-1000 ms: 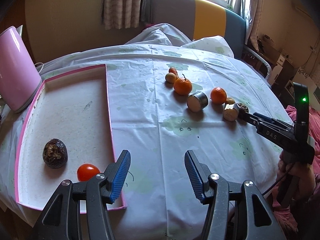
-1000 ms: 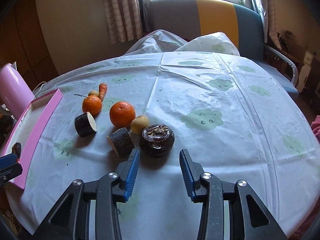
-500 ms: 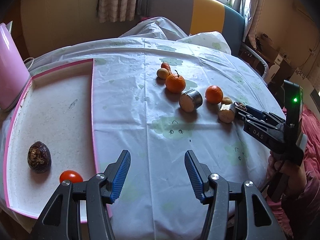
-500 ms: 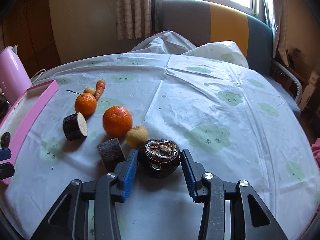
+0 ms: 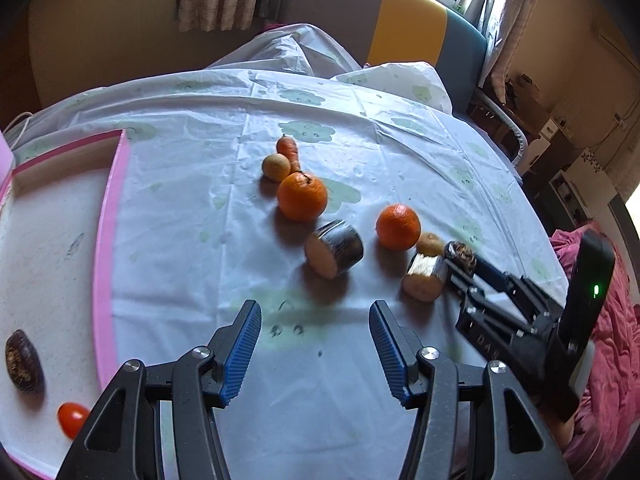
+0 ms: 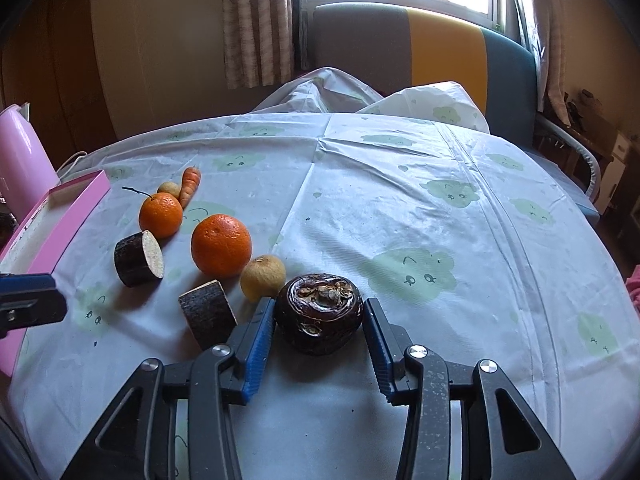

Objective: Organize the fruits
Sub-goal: 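Grasp the dark cut yam slice with the left gripper while the right holds the root, then carry the yam slice into the pink tray and open the left gripper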

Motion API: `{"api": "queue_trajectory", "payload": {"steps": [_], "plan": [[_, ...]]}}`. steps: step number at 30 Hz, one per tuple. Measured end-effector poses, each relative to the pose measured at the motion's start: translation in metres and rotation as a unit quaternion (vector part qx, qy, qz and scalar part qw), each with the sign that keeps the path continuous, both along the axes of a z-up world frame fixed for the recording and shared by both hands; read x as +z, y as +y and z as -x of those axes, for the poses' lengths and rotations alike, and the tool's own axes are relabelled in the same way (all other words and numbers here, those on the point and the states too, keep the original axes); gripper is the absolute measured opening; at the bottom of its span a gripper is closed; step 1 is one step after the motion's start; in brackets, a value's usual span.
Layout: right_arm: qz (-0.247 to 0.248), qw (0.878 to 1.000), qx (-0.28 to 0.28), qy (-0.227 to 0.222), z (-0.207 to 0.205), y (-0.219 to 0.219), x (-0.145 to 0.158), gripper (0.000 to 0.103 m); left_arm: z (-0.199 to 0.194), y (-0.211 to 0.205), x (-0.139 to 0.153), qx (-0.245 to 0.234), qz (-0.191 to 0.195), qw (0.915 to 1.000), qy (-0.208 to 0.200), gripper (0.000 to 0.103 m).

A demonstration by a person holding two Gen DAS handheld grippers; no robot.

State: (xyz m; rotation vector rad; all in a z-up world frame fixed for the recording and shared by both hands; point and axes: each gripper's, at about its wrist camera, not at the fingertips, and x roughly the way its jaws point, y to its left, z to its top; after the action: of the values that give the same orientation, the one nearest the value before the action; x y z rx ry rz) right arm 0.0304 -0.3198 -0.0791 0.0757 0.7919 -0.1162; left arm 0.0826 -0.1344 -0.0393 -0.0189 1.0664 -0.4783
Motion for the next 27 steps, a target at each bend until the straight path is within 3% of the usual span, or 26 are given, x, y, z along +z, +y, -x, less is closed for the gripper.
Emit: {"api": "queue_trajectory", "payload": {"steps": [18,19,21,27], "plan": [[-0.013,1.0,-0.001,-0.006,0.001,-0.003,-0.003,0.046,-0.045,-0.033,-0.02,0.036,0.001,0.9989,0.03,0.057],[-0.013,1.0,-0.002,-0.006,0.001,-0.003,-0.003,0.046,-0.046,-0.034,-0.021,0.038,-0.001,0.9988,0.032,0.056],[-0.012,1.0,-0.002,-0.006,0.001,-0.003,-0.003,0.046,-0.048,-0.034,-0.025,0.034,0.001,0.9988,0.035,0.041],[-0.009,1.0,-0.002,-0.006,0.001,-0.002,-0.003,0.046,-0.037,-0.028,-0.024,0.023,-0.002,0.9997,0.013,0.041]]}}
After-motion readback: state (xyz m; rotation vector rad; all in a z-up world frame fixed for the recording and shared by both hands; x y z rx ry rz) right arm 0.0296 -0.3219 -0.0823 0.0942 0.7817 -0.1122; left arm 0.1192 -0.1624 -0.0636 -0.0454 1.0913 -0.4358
